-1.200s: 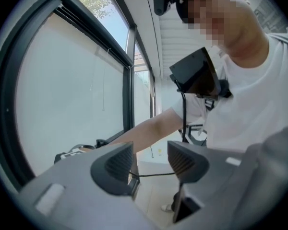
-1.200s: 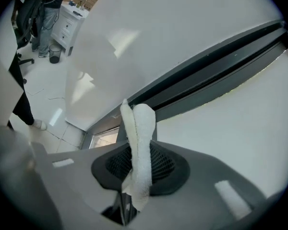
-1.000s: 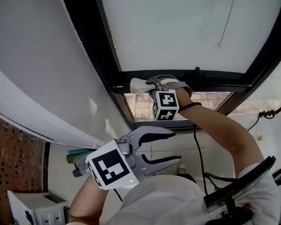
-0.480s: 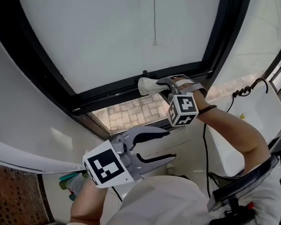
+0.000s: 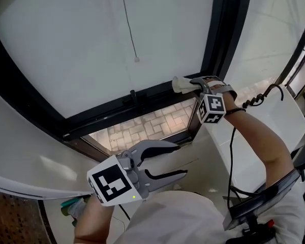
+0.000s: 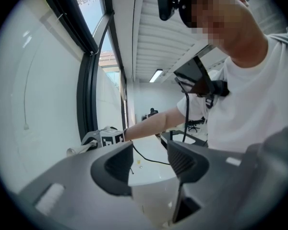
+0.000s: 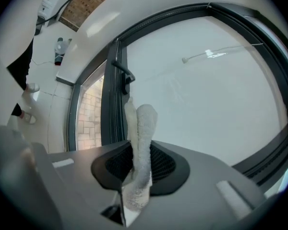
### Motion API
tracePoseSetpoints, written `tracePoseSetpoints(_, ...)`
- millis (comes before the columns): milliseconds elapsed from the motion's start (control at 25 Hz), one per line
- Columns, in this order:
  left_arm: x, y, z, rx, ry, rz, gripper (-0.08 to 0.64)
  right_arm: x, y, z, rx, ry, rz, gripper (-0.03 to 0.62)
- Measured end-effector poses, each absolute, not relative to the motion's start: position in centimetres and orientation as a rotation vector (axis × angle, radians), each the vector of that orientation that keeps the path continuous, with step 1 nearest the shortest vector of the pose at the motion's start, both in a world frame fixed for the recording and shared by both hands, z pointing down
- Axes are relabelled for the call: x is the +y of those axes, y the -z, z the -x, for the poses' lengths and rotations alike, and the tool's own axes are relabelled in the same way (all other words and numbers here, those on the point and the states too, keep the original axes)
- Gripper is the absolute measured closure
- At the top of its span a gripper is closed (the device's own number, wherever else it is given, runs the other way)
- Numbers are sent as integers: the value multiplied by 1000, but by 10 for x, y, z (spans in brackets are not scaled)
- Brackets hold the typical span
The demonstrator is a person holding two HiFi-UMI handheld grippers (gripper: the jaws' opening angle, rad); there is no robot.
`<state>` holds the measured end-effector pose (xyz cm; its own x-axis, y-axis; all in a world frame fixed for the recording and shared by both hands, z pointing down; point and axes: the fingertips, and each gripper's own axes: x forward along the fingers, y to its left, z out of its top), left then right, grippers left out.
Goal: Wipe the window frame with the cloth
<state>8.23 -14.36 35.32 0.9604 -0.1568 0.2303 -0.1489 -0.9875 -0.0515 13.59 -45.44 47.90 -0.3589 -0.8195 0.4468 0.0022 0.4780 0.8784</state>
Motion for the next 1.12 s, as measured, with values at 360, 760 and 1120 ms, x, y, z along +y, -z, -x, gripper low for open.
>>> tracePoseSetpoints(360,-170,-358,-111,375,383,3084,318,-534,-520,-180,-1677,981,-665,520)
tracePoseSetpoints(760,-180,-378,-107,563,436,3141,318,-560,-564,-172,-1660,1030,-542,520)
tracePoseSetpoints(1120,-178,-385,-117,615,462,3175,318,-503,-573,-185,-1870,868,-568,520)
